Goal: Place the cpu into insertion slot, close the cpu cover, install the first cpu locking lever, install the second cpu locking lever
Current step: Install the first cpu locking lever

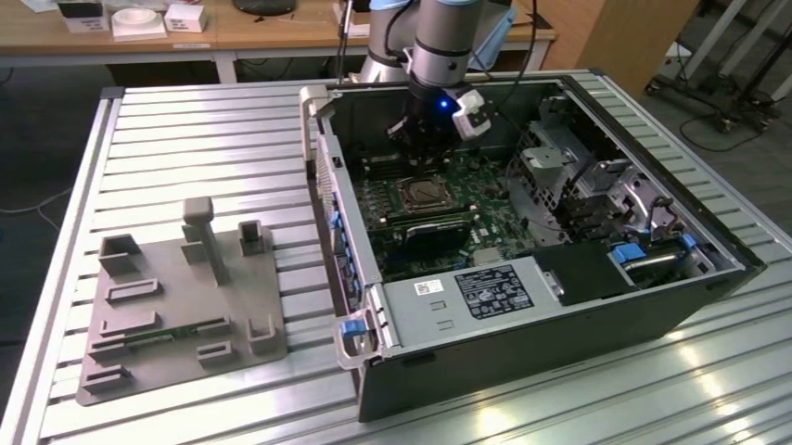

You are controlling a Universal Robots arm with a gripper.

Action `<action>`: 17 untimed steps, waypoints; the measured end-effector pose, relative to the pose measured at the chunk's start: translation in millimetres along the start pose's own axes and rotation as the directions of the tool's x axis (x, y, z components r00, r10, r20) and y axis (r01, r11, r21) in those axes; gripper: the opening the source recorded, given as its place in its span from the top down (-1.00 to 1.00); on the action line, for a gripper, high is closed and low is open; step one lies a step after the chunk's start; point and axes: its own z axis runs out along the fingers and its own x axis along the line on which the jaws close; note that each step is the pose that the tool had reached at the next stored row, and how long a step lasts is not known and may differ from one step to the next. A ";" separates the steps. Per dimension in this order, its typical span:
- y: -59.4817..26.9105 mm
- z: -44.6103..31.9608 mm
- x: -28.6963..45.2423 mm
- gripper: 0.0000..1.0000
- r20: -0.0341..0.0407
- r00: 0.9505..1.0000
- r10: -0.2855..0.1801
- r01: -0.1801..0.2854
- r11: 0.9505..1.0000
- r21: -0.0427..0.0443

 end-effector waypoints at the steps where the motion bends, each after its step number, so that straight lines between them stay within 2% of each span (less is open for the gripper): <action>1: 0.2 0.0 -0.2 0.79 0.000 1.000 0.000 0.000 1.000 0.000; 17: 1.2 0.0 -8.5 0.79 0.000 1.000 0.000 0.000 1.000 -0.005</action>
